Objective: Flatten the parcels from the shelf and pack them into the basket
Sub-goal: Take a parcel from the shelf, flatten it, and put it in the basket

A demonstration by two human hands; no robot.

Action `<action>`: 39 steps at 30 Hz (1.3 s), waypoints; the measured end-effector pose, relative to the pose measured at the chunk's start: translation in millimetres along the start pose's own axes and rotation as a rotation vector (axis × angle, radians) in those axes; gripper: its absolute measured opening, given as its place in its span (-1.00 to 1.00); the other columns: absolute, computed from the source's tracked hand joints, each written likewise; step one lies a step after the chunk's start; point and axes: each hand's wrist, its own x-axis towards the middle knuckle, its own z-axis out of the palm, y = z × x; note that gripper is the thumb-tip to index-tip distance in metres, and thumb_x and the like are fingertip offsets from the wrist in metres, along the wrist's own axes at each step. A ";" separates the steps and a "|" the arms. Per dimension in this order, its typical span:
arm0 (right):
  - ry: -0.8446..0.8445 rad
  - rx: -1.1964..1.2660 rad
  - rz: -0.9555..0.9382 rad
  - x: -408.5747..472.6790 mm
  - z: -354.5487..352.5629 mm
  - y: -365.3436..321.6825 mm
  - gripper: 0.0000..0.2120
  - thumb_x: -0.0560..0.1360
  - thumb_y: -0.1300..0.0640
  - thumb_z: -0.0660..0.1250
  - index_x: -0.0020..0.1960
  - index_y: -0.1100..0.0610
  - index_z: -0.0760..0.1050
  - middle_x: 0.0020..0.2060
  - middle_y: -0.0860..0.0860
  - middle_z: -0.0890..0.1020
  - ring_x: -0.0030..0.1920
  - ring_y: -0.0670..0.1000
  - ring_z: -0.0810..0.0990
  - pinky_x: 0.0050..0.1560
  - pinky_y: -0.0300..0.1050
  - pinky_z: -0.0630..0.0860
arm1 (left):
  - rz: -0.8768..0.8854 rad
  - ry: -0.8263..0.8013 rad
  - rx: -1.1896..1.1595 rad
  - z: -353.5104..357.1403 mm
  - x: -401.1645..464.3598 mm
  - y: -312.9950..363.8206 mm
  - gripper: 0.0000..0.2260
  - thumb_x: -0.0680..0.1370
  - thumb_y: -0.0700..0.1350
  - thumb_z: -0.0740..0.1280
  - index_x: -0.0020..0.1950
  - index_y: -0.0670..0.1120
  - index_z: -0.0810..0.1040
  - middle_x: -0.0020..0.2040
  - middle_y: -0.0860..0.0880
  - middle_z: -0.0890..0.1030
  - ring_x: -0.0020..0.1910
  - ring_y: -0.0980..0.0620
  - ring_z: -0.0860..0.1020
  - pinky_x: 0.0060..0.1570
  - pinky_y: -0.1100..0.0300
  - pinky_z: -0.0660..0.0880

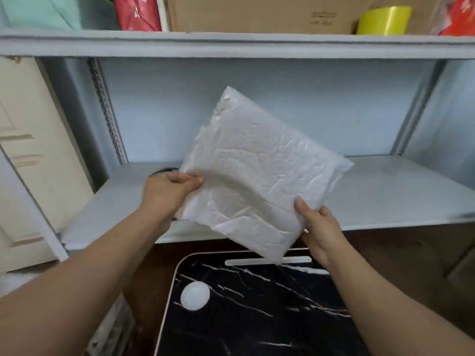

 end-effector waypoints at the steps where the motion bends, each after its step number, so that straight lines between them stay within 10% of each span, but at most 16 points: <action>1: 0.033 -0.008 0.021 -6.4 -11.7 3.8 -0.38 0.23 0.05 0.53 0.24 0.15 0.45 0.08 0.05 0.68 0.01 0.04 0.68 -0.06 0.00 0.59 | -0.073 -0.037 0.048 -1.4 -8.3 -16.1 -0.91 0.38 -0.21 0.53 -0.19 -0.11 0.64 -0.10 -0.14 0.68 -0.18 -0.04 0.62 -0.11 0.15 0.57; 8: -0.063 -0.198 0.197 -50.2 -71.2 49.8 -0.48 0.31 0.21 0.50 0.24 0.12 0.48 0.05 0.09 0.69 0.01 0.14 0.68 -0.04 0.10 0.60 | -0.428 -0.214 -0.095 -9.9 -54.0 -102.4 -0.26 0.31 -0.08 0.59 0.35 -0.05 0.26 0.06 -0.13 0.54 -0.03 -0.16 0.61 -0.09 -0.07 0.58; 11: -0.153 -0.294 0.256 -54.7 -75.2 65.4 -0.40 0.26 0.13 0.54 0.27 0.13 0.47 0.06 0.07 0.69 0.03 0.12 0.68 0.00 0.07 0.59 | -0.448 -0.333 -0.145 -13.7 -57.5 -124.0 -0.11 0.12 0.17 0.64 0.33 -0.15 0.42 0.06 -0.14 0.66 -0.01 -0.18 0.65 0.03 -0.11 0.57; 17: -0.046 -0.246 0.215 -45.8 -60.1 62.9 -0.61 0.45 -0.05 0.39 0.18 0.15 0.54 0.03 0.08 0.70 0.03 0.11 0.68 0.04 0.05 0.57 | -0.381 -0.481 -0.186 -16.7 -57.3 -135.9 -0.32 0.18 0.01 0.63 0.24 -0.08 0.50 0.12 -0.13 0.66 0.07 -0.14 0.64 0.02 -0.06 0.57; 23: 0.024 -0.234 0.127 -44.3 -45.7 54.4 -0.73 0.53 0.00 0.32 0.15 0.14 0.52 0.00 0.00 0.68 0.02 0.01 0.64 -0.09 -0.12 0.51 | -0.357 -0.238 -0.437 -10.9 -49.3 -128.6 -0.76 0.56 -0.09 0.30 0.22 -0.09 0.50 0.14 -0.15 0.63 0.04 -0.12 0.63 -0.06 -0.04 0.55; 28: -0.002 -0.280 0.068 -44.9 -35.7 47.3 -0.36 0.35 -0.36 0.32 0.23 0.08 0.52 0.07 -0.05 0.67 0.11 -0.01 0.62 0.04 -0.11 0.49 | -0.248 -0.346 -0.418 -10.4 -53.2 -115.2 -0.16 0.11 0.08 0.65 0.31 0.02 0.39 0.12 -0.04 0.65 0.03 -0.02 0.65 -0.15 0.10 0.61; 30: -0.038 -0.311 0.057 -47.4 -28.4 48.8 -0.21 0.27 -0.45 0.28 0.33 0.02 0.43 0.16 -0.07 0.62 0.19 -0.02 0.57 0.24 -0.01 0.43 | -0.169 -0.302 -0.365 -0.5 -58.9 -105.7 -0.30 0.24 0.28 0.52 0.29 0.10 0.40 0.17 0.02 0.62 0.15 -0.02 0.60 0.08 0.00 0.55; 35: 0.134 -0.141 0.003 -49.4 -20.2 44.6 -0.58 0.52 -0.23 0.24 0.25 0.01 0.48 0.14 -0.01 0.63 0.17 0.07 0.59 0.30 0.14 0.44 | -0.165 -0.364 -0.270 17.5 -70.2 -94.9 -0.21 0.27 0.53 0.27 0.39 0.16 0.38 0.32 0.06 0.52 0.33 -0.01 0.46 0.37 -0.15 0.31; 39: 0.169 -0.170 0.024 -51.1 -22.7 39.6 -0.79 0.55 -0.04 0.33 0.10 0.04 0.56 0.02 0.05 0.69 0.04 0.10 0.66 0.14 0.12 0.56 | -0.182 -0.190 -0.277 18.3 -68.1 -86.7 -0.78 0.56 0.02 0.32 0.19 0.02 0.53 0.10 -0.04 0.65 0.11 -0.06 0.61 0.20 -0.12 0.49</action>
